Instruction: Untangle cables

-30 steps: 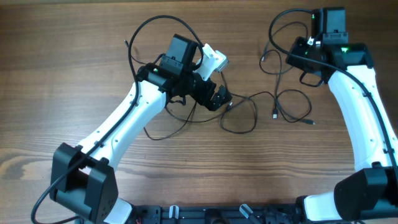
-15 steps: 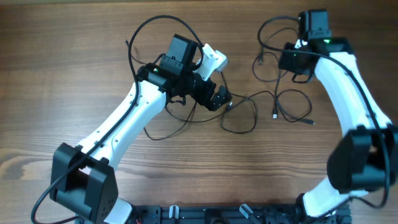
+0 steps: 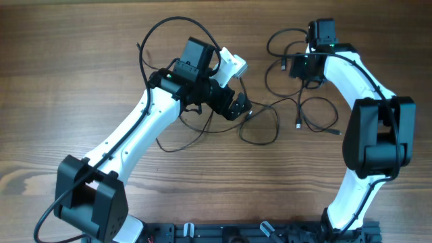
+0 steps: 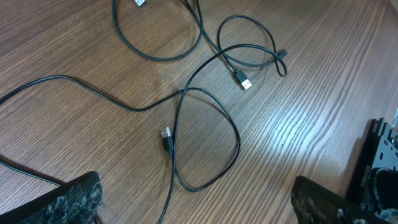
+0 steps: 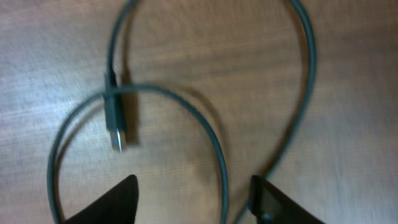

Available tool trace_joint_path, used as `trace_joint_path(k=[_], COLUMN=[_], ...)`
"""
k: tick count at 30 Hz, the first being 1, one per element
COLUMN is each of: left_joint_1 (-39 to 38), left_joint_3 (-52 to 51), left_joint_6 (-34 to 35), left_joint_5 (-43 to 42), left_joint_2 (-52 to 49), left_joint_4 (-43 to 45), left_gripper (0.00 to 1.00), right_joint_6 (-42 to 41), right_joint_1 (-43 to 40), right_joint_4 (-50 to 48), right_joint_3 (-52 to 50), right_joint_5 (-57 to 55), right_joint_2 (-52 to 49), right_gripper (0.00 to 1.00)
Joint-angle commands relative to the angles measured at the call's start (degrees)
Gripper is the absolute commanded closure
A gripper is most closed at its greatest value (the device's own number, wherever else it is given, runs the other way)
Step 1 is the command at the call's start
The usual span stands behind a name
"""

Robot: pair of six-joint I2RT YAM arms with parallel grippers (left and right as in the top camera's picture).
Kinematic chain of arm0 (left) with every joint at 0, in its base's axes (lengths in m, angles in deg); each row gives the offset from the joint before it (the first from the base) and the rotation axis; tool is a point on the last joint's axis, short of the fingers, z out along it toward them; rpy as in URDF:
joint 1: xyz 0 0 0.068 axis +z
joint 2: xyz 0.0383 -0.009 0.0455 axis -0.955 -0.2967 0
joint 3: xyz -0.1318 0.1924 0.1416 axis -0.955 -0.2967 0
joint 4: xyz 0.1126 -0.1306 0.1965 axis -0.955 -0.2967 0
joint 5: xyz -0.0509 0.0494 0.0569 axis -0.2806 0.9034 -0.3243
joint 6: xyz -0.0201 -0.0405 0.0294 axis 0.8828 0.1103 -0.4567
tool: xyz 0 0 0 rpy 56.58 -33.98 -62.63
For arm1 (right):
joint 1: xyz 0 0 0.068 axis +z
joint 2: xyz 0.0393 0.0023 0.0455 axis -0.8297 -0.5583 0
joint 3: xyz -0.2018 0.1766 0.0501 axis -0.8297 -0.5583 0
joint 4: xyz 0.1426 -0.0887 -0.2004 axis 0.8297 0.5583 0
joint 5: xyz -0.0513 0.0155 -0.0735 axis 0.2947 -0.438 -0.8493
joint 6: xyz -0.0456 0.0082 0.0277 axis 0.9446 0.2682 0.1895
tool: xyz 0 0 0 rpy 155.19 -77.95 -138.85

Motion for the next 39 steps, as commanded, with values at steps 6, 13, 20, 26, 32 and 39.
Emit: trace_joint_path(k=[6, 13, 20, 26, 32, 39], left_joint_1=[-0.33, -0.37, -0.37, -0.37, -0.37, -0.37], left_joint_3=[-0.07, -0.07, -0.07, -0.07, -0.07, -0.07], left_joint_6=[-1.09, -1.07, -0.90, -0.92, -0.92, -0.94], left_joint_5=[-0.70, -0.72, -0.70, -0.70, -0.72, -0.70], left_joint_2=[-0.76, -0.76, -0.76, -0.76, -0.76, -0.76], left_joint_4=[0.00, 0.04, 0.04, 0.11, 0.70, 2.05], left_gripper=[0.01, 0.01, 0.00, 0.00, 0.00, 0.00], right_joint_6=[5.07, 6.21, 7.06, 9.60, 15.17, 20.57], right_joint_1=[-1.86, -5.29, -6.36, -6.25, -5.95, -5.92], right_joint_4=[-8.59, -10.60, -10.12, -8.98, -5.49, -3.76], right_joint_3=[0.09, 0.09, 0.09, 0.09, 0.09, 0.09], right_joint_5=[1.22, 2.97, 8.33, 13.53, 13.49, 17.75], right_joint_2=[-5.88, -6.27, -7.69, -7.69, -7.69, -7.69], right_gripper=[0.37, 0.37, 0.37, 0.37, 0.37, 0.36])
